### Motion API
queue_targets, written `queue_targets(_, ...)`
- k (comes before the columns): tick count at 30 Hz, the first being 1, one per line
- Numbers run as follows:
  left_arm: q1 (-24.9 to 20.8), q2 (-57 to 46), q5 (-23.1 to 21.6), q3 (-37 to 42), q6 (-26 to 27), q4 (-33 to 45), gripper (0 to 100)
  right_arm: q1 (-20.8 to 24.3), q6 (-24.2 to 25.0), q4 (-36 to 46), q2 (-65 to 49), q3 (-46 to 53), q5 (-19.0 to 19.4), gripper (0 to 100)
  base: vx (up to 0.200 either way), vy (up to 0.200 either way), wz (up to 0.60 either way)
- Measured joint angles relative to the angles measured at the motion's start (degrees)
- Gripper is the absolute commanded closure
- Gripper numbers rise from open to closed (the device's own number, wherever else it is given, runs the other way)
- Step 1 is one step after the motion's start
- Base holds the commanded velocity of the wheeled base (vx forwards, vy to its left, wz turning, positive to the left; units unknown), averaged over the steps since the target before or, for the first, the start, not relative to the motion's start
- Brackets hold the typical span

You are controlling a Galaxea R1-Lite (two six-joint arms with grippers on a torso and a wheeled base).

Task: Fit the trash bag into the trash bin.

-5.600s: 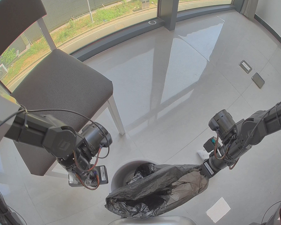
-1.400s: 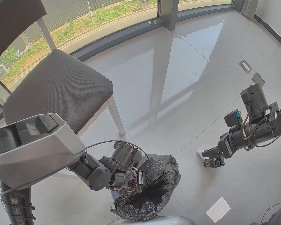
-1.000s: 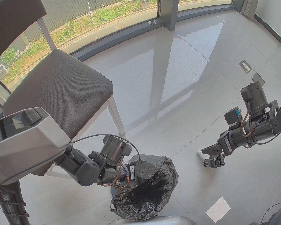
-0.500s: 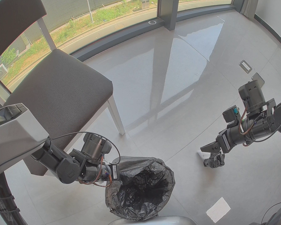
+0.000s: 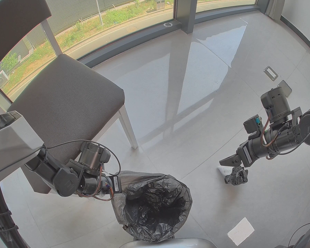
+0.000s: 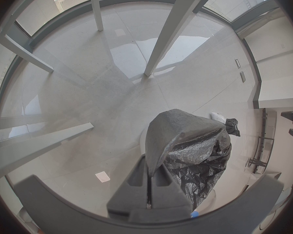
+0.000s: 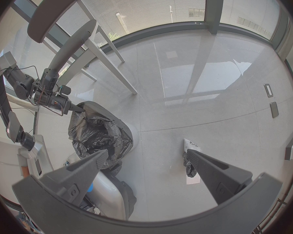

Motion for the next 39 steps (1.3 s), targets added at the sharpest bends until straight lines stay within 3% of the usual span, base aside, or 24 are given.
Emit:
queue_targets(3,0.2,0.1,0.0,0.0,0.0,-0.1,100,0.0,0.0,0.0,0.0,0.0,0.0,0,0.0,0.0,0.0)
queue_targets(4,0.2,0.1,0.0,0.1,0.0,-0.1,0,0.0,0.0,0.0,0.0,0.0,0.0,0,0.0,0.0,0.0)
queue_targets(19,1.5,-1.7,1.5,2.6,0.0,0.3,0,0.0,0.0,0.0,0.1,-0.1,0.0,0,0.0,0.0,0.0)
queue_targets(30,-7.9,-3.5,3.2,7.2,-0.3,-0.1,0,0.5,0.0,0.2,-0.2,0.1,0.0,0,0.0,0.0,0.0)
queue_targets(39,-10.8,1.5,6.6,6.3,3.0,-0.9,0,0.8,-0.1,0.4,-0.5,0.8,-0.1,0,0.0,0.0,0.0)
